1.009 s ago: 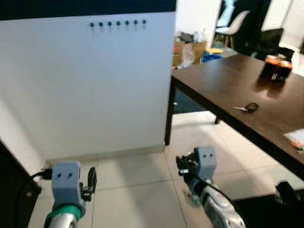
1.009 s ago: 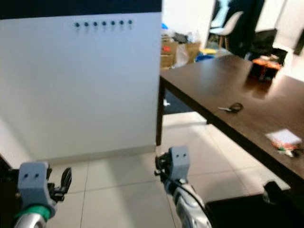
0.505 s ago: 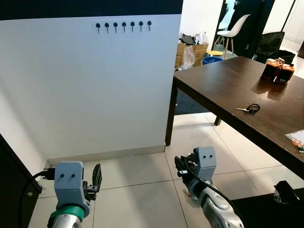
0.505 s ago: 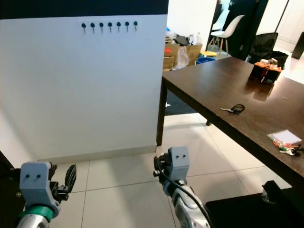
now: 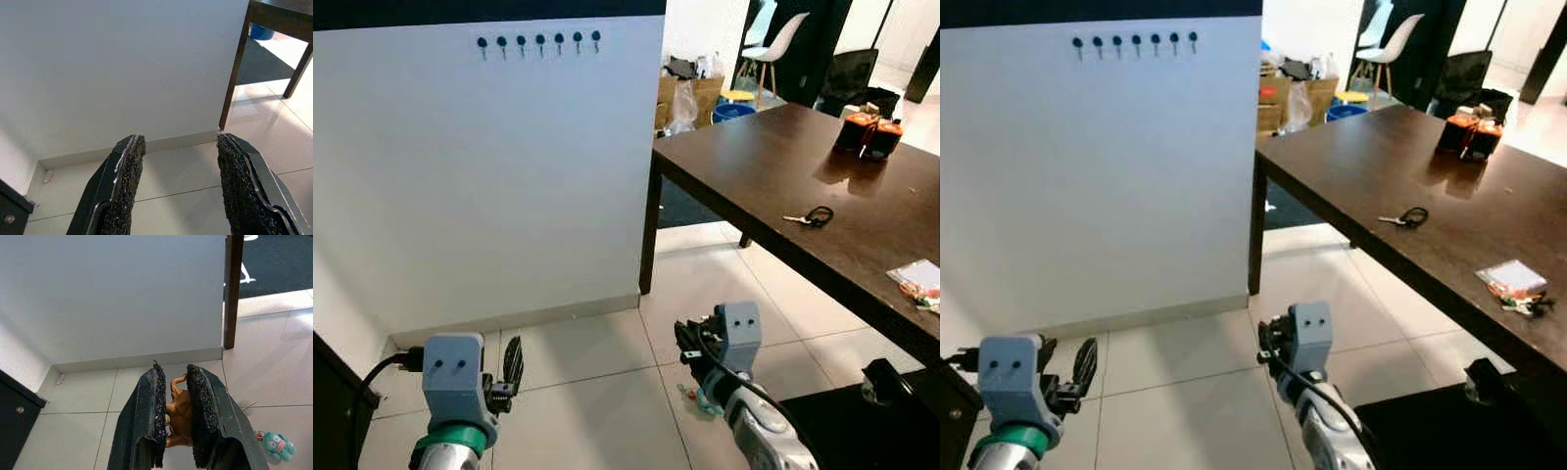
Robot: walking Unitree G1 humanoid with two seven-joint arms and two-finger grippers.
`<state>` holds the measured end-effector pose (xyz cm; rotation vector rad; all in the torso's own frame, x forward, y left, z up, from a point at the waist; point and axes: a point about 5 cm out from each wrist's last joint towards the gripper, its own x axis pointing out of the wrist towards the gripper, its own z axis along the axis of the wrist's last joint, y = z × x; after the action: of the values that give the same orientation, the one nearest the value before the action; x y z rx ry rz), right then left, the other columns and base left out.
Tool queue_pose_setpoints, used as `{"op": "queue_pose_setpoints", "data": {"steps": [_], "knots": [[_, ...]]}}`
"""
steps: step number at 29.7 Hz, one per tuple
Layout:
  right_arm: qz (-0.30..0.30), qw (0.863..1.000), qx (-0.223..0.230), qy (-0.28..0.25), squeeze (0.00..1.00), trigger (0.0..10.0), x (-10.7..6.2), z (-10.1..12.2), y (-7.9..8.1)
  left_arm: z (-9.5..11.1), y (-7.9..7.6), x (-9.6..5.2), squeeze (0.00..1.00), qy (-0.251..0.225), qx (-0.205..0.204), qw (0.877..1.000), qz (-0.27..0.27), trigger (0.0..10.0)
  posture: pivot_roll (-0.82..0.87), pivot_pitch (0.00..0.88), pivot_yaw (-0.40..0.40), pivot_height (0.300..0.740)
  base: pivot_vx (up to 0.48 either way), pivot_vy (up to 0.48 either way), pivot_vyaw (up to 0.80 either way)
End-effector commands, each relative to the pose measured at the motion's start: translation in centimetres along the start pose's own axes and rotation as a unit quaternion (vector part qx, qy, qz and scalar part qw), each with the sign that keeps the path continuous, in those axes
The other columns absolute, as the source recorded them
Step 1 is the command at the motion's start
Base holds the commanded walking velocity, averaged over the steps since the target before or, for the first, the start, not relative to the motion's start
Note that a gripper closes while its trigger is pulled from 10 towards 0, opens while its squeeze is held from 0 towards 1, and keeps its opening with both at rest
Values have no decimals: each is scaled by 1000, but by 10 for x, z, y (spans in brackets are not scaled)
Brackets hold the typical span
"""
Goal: Hang keys on a hook
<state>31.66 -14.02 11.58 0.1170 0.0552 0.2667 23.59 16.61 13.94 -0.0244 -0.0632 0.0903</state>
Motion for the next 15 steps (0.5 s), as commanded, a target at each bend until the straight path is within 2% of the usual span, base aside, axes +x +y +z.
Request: {"op": "queue_pose_setpoints", "data": {"steps": [1, 15], "knots": [[-3, 1000, 8, 8, 0, 10000, -3, -5, 0, -2, 2, -2, 0, 3, -2, 1000, 3, 10000, -117, 64, 98, 740, 352, 0, 0], [-5, 1000, 9, 9, 0, 10000, -3, -3, 0, -2, 1, -2, 0, 2, -7, 1000, 2, 10000, -119, 71, 96, 740, 354, 0, 0]]}}
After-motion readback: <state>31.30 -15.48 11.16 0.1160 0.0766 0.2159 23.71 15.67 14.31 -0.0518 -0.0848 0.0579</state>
